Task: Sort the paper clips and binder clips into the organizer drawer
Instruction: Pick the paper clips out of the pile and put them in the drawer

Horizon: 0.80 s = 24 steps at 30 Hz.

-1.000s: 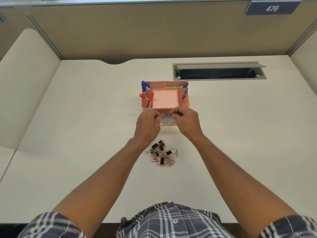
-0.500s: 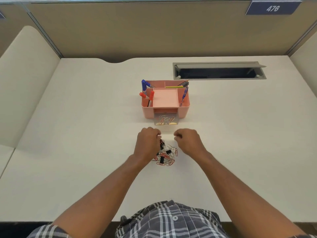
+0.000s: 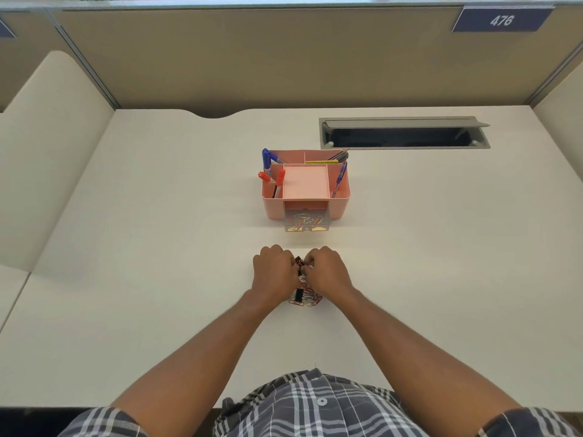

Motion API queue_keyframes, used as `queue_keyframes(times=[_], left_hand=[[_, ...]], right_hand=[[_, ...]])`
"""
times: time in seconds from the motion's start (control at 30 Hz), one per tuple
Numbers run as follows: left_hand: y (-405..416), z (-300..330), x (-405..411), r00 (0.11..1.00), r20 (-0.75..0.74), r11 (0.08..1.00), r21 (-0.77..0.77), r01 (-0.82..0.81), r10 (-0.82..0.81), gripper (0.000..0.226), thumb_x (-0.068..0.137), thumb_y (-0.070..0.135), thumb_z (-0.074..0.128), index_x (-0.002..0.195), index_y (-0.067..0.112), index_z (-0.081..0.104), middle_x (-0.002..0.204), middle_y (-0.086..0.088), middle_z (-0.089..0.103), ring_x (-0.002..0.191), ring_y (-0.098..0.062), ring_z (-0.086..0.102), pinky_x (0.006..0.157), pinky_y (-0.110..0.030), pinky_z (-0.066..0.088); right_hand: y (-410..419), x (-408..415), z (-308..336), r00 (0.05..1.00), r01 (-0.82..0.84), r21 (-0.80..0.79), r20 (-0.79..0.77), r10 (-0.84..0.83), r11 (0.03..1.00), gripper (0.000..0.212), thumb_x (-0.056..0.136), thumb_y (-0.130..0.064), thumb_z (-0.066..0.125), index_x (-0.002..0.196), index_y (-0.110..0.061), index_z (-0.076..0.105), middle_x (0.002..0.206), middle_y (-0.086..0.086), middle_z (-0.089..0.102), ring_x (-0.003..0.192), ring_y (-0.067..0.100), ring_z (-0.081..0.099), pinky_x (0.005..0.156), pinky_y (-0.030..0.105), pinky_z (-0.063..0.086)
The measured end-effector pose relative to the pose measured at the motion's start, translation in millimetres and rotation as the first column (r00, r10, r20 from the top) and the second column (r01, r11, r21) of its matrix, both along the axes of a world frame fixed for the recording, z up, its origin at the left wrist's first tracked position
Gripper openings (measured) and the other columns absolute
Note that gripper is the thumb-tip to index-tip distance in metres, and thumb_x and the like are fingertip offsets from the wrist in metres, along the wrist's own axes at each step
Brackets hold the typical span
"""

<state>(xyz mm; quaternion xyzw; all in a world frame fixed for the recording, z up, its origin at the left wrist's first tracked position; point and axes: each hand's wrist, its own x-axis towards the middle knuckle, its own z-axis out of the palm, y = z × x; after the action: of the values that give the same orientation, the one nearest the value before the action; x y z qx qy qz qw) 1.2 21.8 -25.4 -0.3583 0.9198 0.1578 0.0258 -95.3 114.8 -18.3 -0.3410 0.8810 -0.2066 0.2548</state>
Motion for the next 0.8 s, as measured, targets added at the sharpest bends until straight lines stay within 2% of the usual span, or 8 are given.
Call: queue_keyframes(times=[0.17,0.33,0.47,0.57,0.67,0.8], left_hand=[[-1.6,1.3,-0.9,1.0,-0.005,1.0,-0.02,0.016,-0.016,0.014,0.089,0.029,0.055,0.087,0.023,0.068,0.092,0.0,0.064,0.093,-0.027,0.054,0.072,-0.036,0.037],[0.4,1.4,-2.6,1.0,0.004,0.999,-0.029,0.024,-0.024,0.018,0.09,0.025,0.051,0.088,0.021,0.068,0.09,0.001,0.066,0.093,-0.027,0.054,0.069,-0.035,0.033],[-1.6,-0.5,-1.5,0.999,-0.051,0.999,0.038,-0.015,0.017,0.014,0.089,0.025,0.057,0.098,0.023,0.067,0.096,0.004,0.07,0.098,-0.027,0.056,0.077,-0.037,0.038],[-1.1,-1.9,-1.1,0.995,-0.096,0.999,0.036,-0.036,0.039,0.016,0.089,0.029,0.058,0.101,0.021,0.063,0.095,0.003,0.07,0.096,-0.028,0.056,0.078,-0.037,0.037],[1.3,-1.1,-4.2,0.992,-0.112,0.998,-0.003,-0.064,0.063,0.019,0.09,0.037,0.056,0.096,0.019,0.063,0.091,0.001,0.069,0.091,-0.028,0.056,0.076,-0.038,0.037],[2.0,-0.6,-7.9,0.995,-0.05,0.996,-0.021,-0.083,0.082,0.022,0.092,0.038,0.055,0.094,0.019,0.065,0.093,0.0,0.069,0.094,-0.028,0.056,0.078,-0.038,0.038]], right_hand=[[2.1,-6.1,-0.6,0.998,0.0,-0.017,0.056,0.001,1.0,0.013,0.081,-0.01,0.058,0.076,-0.013,0.069,0.084,0.003,0.068,0.081,0.023,0.061,0.067,0.033,0.05],[10.0,-13.4,2.0,0.99,0.081,-0.074,0.12,-0.071,0.994,0.009,0.085,-0.011,0.061,0.082,-0.013,0.069,0.082,0.0,0.07,0.079,0.02,0.063,0.073,0.035,0.053],[19.2,-20.5,1.1,0.996,0.081,-0.053,0.04,-0.079,0.995,0.013,0.089,-0.014,0.057,0.094,-0.012,0.069,0.094,0.002,0.071,0.088,0.023,0.063,0.074,0.031,0.049],[21.4,-19.3,-0.5,0.999,0.039,0.002,-0.019,-0.039,0.999,0.015,0.091,-0.017,0.056,0.095,-0.012,0.07,0.094,0.004,0.071,0.089,0.025,0.064,0.069,0.028,0.043],[18.7,-11.4,-3.2,0.998,0.028,0.03,-0.061,-0.026,0.999,0.016,0.091,-0.018,0.056,0.092,-0.01,0.07,0.092,0.007,0.07,0.088,0.027,0.064,0.069,0.031,0.046],[13.6,-1.0,-5.0,0.986,0.012,0.069,-0.165,-0.001,0.998,0.015,0.091,-0.02,0.06,0.091,-0.006,0.065,0.094,0.014,0.065,0.087,0.032,0.062,0.071,0.036,0.048]])
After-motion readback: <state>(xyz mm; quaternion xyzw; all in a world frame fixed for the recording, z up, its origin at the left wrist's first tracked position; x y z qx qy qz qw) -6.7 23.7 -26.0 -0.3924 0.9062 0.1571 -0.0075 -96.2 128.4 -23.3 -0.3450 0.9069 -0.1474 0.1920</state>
